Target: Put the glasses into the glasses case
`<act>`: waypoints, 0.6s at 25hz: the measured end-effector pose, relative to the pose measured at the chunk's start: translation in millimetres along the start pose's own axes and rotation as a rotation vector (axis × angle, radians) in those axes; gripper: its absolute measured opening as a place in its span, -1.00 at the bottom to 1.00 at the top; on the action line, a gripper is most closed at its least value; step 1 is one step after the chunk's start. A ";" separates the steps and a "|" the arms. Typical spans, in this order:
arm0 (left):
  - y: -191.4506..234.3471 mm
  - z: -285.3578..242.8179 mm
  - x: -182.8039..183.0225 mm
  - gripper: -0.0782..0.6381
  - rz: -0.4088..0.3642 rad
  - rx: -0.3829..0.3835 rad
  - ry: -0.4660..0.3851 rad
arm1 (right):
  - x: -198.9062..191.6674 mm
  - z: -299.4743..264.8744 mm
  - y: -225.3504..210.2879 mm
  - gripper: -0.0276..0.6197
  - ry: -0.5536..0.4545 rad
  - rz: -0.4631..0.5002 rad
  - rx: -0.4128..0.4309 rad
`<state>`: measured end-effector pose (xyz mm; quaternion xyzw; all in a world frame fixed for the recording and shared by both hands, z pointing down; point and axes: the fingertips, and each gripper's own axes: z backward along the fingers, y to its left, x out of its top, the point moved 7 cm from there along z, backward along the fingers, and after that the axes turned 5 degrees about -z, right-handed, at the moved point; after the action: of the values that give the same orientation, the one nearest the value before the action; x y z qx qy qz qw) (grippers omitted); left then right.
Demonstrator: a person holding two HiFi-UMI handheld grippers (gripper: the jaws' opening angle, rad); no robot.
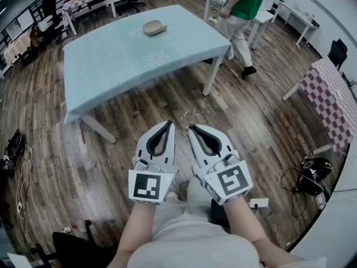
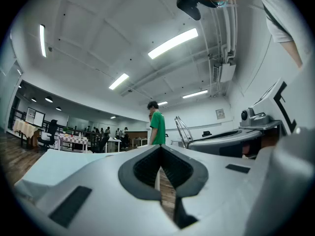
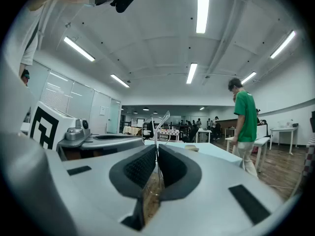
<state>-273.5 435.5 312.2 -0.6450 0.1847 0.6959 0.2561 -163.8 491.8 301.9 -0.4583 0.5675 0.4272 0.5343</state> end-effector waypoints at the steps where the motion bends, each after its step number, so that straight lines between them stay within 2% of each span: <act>1: -0.8 0.2 -0.6 -0.76 -0.005 -0.001 0.006 | 0.0 0.5 -0.4 -0.84 0.000 -0.003 0.001; 8: 2.3 -12.4 -4.2 -0.76 -0.012 0.005 0.017 | -7.0 -8.8 -12.2 -0.84 0.011 -0.016 0.024; 15: 1.4 -54.5 -9.2 -0.76 -0.036 0.027 0.042 | -9.8 -27.8 -58.6 -0.84 -0.007 -0.082 0.069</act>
<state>-230.3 401.3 315.9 -0.6592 0.1880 0.6748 0.2732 -112.5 452.7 313.7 -0.4610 0.5605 0.3867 0.5690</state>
